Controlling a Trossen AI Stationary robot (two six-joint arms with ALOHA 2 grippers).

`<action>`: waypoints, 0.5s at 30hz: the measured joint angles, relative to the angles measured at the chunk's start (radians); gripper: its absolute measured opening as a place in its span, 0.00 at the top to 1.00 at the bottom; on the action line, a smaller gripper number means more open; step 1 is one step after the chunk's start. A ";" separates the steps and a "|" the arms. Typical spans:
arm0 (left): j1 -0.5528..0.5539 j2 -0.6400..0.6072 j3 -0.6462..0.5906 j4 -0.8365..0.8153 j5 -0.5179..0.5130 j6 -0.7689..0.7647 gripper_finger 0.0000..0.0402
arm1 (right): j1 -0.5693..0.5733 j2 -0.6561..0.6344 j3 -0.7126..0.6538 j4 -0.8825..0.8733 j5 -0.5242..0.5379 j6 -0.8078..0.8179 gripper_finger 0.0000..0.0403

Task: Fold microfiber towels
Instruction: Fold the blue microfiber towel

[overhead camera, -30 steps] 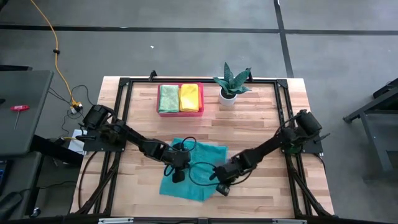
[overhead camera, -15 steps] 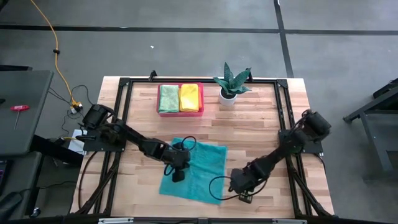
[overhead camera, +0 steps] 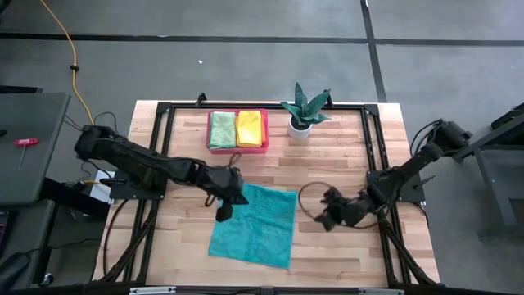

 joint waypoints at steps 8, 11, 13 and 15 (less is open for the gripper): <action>0.043 -0.198 -0.227 0.213 -0.043 -0.114 1.00 | -0.100 -0.037 -0.088 0.174 0.116 -0.077 1.00; 0.075 -0.248 -0.302 0.231 -0.085 -0.194 1.00 | -0.151 -0.036 -0.088 0.175 0.096 -0.134 1.00; 0.103 -0.271 -0.311 0.180 -0.154 -0.242 1.00 | -0.187 -0.036 -0.088 0.175 0.092 -0.162 1.00; 0.139 -0.275 -0.309 0.124 -0.199 -0.269 1.00 | -0.225 -0.035 -0.088 0.165 0.074 -0.192 1.00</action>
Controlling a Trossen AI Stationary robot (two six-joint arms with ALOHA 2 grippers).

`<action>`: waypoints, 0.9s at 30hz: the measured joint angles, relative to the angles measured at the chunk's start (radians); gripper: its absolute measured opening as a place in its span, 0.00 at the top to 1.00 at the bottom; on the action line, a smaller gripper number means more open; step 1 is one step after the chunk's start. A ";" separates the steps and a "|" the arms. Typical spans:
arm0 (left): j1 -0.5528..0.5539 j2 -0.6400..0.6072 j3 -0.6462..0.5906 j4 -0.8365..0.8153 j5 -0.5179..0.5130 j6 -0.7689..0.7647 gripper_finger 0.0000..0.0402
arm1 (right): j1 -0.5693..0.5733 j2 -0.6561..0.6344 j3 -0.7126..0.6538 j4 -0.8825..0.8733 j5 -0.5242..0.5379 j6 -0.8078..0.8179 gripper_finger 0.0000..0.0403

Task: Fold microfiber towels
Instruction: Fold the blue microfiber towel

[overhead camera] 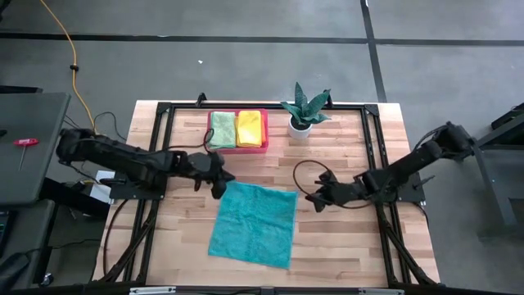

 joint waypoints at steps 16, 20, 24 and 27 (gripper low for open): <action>0.172 0.196 0.013 -0.165 0.184 -0.059 0.68 | -0.144 0.000 0.000 -0.053 -0.075 -0.150 0.74; 0.171 0.272 0.013 -0.122 0.191 -0.093 0.61 | -0.144 0.000 0.000 -0.050 -0.036 -0.149 0.68; 0.168 0.319 0.017 -0.080 0.221 -0.114 0.60 | -0.144 0.000 0.000 -0.051 -0.034 -0.151 0.67; 0.161 0.327 0.017 -0.069 0.213 -0.114 0.62 | -0.144 0.000 0.000 -0.051 -0.028 -0.149 0.67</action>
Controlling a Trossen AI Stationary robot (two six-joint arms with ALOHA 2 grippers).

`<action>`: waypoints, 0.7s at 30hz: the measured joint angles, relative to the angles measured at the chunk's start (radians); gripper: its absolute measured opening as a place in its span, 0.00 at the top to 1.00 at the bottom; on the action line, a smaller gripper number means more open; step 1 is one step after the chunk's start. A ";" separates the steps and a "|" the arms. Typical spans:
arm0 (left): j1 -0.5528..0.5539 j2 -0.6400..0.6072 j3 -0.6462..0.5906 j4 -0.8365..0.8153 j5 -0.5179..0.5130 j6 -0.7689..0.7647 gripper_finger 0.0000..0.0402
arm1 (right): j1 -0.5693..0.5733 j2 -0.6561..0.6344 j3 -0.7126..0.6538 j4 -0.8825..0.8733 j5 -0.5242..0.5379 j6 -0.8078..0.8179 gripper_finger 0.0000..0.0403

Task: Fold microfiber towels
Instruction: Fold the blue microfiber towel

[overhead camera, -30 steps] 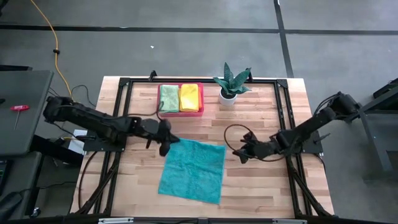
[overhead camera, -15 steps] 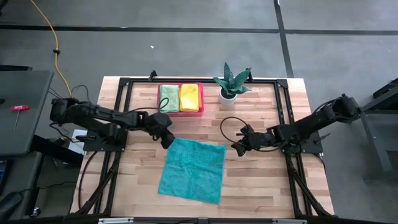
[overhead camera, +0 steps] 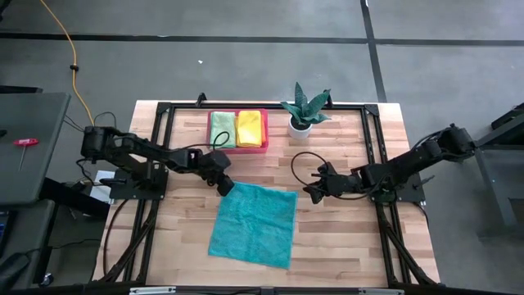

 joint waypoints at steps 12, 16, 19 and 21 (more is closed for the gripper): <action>-0.006 0.000 -0.002 -0.004 -0.022 0.034 0.98 | -0.006 0.039 0.000 -0.037 -0.003 0.254 0.67; -0.006 0.000 -0.003 0.001 -0.024 0.033 0.99 | -0.016 0.154 0.000 0.067 -0.031 0.342 0.67; -0.006 0.001 -0.004 0.005 -0.025 0.033 0.99 | -0.036 0.261 0.018 0.131 -0.037 0.358 0.67; -0.007 0.001 -0.004 0.005 -0.025 0.033 1.00 | -0.048 0.329 0.051 0.136 -0.035 0.365 0.67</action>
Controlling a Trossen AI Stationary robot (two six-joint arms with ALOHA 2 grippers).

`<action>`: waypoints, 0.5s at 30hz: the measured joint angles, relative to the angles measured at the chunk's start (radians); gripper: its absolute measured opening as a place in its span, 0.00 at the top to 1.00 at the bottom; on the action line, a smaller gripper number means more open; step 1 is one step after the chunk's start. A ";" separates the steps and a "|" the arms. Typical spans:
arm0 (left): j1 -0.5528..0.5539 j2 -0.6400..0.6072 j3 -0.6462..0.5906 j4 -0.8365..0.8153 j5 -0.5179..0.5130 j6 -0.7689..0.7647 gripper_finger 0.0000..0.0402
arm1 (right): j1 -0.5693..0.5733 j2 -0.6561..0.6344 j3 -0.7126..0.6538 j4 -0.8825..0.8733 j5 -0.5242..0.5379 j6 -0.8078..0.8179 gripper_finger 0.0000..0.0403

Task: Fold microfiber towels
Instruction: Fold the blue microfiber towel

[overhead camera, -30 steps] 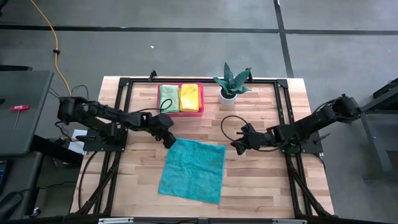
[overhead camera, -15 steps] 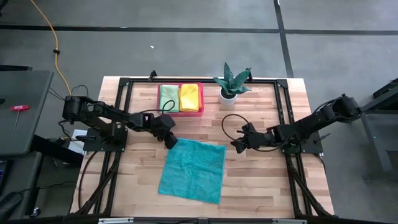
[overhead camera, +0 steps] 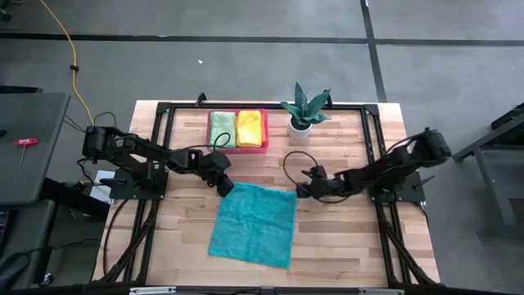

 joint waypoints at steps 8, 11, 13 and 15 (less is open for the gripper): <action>0.000 0.000 0.000 0.002 0.006 0.010 1.00 | -0.013 0.177 0.180 -0.054 -0.059 -0.075 0.67; 0.000 0.000 0.000 0.002 0.006 0.011 1.00 | -0.012 0.185 0.230 -0.162 -0.071 -0.105 0.67; 0.000 0.000 0.000 0.002 0.007 0.019 1.00 | -0.012 0.179 0.252 -0.232 -0.074 -0.113 0.67; 0.000 0.000 0.000 0.002 0.007 0.029 1.00 | -0.012 0.172 0.264 -0.287 -0.090 -0.133 0.67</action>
